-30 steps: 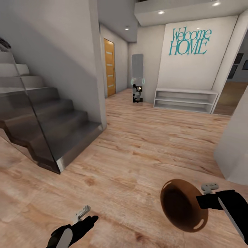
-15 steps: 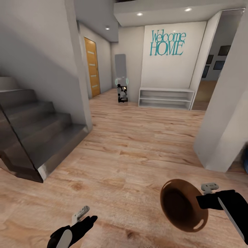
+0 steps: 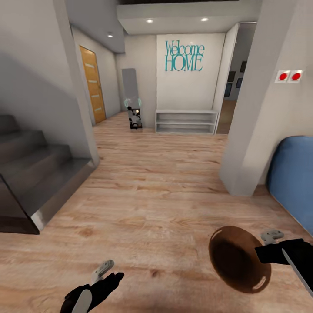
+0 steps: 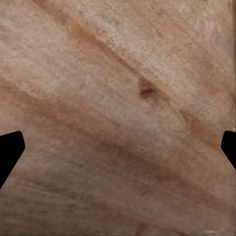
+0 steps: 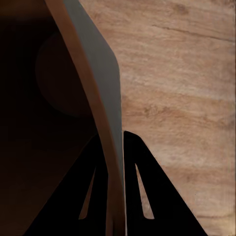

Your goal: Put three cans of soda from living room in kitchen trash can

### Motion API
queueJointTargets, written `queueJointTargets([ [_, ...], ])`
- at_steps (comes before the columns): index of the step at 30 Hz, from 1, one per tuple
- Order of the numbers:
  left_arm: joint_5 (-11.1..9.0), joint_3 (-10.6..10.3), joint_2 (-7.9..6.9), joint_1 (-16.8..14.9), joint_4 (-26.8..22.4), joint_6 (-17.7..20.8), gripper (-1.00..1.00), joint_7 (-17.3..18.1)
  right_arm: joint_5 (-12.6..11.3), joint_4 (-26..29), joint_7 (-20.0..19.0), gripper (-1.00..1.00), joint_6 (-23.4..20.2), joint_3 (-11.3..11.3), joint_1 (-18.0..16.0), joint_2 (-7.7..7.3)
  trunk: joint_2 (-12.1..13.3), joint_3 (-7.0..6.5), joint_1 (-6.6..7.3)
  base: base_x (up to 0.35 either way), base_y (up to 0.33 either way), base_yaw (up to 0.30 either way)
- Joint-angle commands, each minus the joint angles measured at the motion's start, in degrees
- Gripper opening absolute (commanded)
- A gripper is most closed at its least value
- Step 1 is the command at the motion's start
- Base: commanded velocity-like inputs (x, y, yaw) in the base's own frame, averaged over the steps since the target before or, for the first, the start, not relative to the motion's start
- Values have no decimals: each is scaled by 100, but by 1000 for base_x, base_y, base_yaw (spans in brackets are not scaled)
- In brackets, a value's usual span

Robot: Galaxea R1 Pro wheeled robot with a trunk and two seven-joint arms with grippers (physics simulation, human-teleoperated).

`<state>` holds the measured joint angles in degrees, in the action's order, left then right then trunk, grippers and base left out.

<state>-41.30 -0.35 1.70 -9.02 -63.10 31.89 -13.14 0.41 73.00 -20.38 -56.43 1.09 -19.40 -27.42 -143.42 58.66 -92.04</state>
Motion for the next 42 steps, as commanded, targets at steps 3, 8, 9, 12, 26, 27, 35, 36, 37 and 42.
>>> queueJointTargets([
  [3,23,-12,20,-3,0,8,100,-2,-189,-1,-44,-100,-25,-3,-2,-56,0,0,0,-328,2,-295],
  [8,39,-17,30,-3,-4,10,100,-8,-190,-3,-45,-100,-26,-3,-2,-68,0,0,0,-329,-13,-295],
  [9,41,-21,31,-3,-15,11,100,-11,-191,-4,-47,-100,-26,-3,-2,-72,0,0,0,-329,-64,-295],
  [12,42,-25,28,-3,-43,6,100,-5,-191,0,-52,-100,-26,0,-2,-77,0,0,0,-321,-70,-295],
  [26,51,-48,23,-3,-62,-55,100,-38,-189,-5,-53,-100,-26,5,-2,-79,0,0,0,-56,-22,-295],
  [27,51,-49,23,-3,-62,-54,100,-39,-189,-5,-53,-100,-26,5,-2,-79,0,0,0,-74,-145,-295],
  [35,52,-53,24,-3,-62,-51,100,-40,-191,-5,-53,-100,-26,5,-2,-79,0,0,0,-149,-234,-295],
  [36,52,-54,24,-3,-62,-51,100,-40,-191,-5,-53,-100,-26,5,-2,-79,0,0,0,-195,-256,-295],
  [37,52,-54,24,-3,-62,-51,100,-40,-191,-5,-54,-100,-26,5,-2,-79,0,0,0,-202,-255,-295],
  [42,52,-59,18,-3,-62,-62,100,-38,-189,-5,-52,-100,-26,5,-2,-79,0,0,0,-183,-210,-295],
])
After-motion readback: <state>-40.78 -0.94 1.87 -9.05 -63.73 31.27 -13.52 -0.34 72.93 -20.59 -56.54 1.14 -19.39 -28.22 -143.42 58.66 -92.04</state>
